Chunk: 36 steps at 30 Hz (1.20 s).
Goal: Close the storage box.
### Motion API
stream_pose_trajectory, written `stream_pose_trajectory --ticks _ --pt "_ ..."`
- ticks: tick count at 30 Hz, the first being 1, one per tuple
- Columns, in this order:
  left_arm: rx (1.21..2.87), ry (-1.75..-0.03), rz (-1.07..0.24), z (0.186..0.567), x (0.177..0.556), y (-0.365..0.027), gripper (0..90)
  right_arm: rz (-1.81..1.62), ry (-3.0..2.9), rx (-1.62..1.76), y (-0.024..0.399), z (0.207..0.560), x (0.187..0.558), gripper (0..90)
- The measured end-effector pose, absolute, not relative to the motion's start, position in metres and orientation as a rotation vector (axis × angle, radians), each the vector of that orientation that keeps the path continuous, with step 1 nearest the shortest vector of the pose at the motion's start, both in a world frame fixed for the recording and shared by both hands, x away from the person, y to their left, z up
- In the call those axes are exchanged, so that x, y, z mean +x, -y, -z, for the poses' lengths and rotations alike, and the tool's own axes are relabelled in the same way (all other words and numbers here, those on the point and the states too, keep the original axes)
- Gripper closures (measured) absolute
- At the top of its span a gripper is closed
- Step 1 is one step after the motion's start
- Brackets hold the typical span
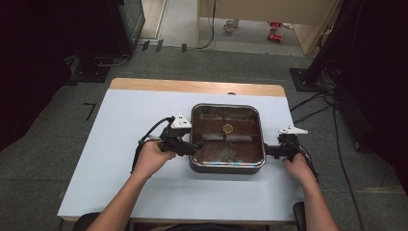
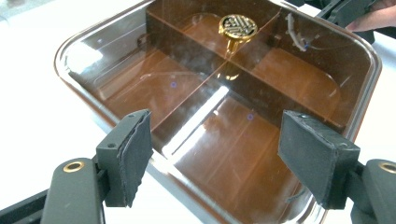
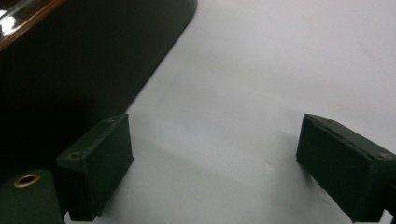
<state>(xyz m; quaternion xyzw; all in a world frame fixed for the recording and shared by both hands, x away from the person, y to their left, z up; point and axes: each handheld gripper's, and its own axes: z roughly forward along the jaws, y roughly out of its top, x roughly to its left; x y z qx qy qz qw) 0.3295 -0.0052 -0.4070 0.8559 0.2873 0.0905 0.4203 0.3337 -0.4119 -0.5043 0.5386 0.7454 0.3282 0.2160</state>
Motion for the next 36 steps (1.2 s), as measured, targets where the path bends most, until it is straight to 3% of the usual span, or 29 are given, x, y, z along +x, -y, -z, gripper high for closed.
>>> stream_pose_trajectory --ticks 33,36 --pt "2.098 -0.827 -0.412 0.468 0.295 -0.06 22.1 -0.908 -2.067 1.493 0.412 0.504 0.334 9.9" --pt "2.109 -0.863 -0.381 0.475 0.295 -0.061 23.4 -0.908 -2.067 1.493 0.412 0.504 0.334 10.0"
